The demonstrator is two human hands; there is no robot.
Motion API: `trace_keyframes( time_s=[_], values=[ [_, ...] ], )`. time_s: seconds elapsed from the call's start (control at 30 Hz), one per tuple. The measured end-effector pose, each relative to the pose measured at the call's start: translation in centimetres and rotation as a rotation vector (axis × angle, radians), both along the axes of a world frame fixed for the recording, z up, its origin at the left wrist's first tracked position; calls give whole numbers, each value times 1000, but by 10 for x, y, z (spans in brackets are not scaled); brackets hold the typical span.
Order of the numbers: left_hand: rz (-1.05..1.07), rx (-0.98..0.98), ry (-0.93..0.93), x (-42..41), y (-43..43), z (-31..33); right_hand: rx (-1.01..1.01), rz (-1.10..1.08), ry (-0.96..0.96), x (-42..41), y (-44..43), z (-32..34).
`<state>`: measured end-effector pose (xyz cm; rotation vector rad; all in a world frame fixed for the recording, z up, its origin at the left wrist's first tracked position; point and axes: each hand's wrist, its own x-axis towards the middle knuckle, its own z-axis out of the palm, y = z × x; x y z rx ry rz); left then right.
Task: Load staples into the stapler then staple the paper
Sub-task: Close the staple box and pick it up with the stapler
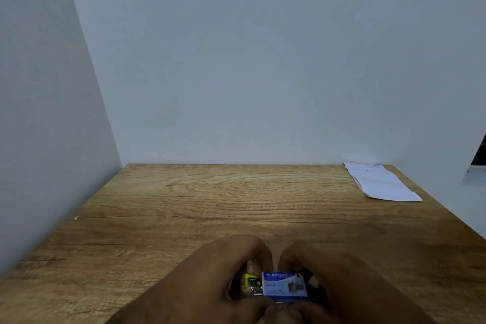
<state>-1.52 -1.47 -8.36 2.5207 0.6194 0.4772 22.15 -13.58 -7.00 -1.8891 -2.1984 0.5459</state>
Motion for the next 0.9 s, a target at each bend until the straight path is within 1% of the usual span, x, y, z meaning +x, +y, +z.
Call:
trace_keyframes(
  time_s=[0.03,0.07,0.17,0.23,0.3,0.37,0.47,0.6,0.9],
  values=[
    [3,-2,7,-1,0,1,15,43,23,-13,1,0],
    [5,1,8,-2,0,1,54,5,-39,-32,18,8],
    [20,17,18,-1,6,0,61,-30,-6,-28,24,5],
    [25,49,18,2,16,-2,153,-121,-10,-22,30,2],
    [38,49,-11,6,29,-6,196,-134,49,-26,43,-3],
    [88,67,-35,11,44,-10,277,-165,77,-23,61,-11],
    [166,107,-23,23,72,-15,334,-183,55,-18,95,-17],
    [253,112,-52,42,108,-17,400,-244,49,-14,138,-19],
    [472,114,-23,82,156,-11,467,-398,7,-13,206,-25]
  ],
)
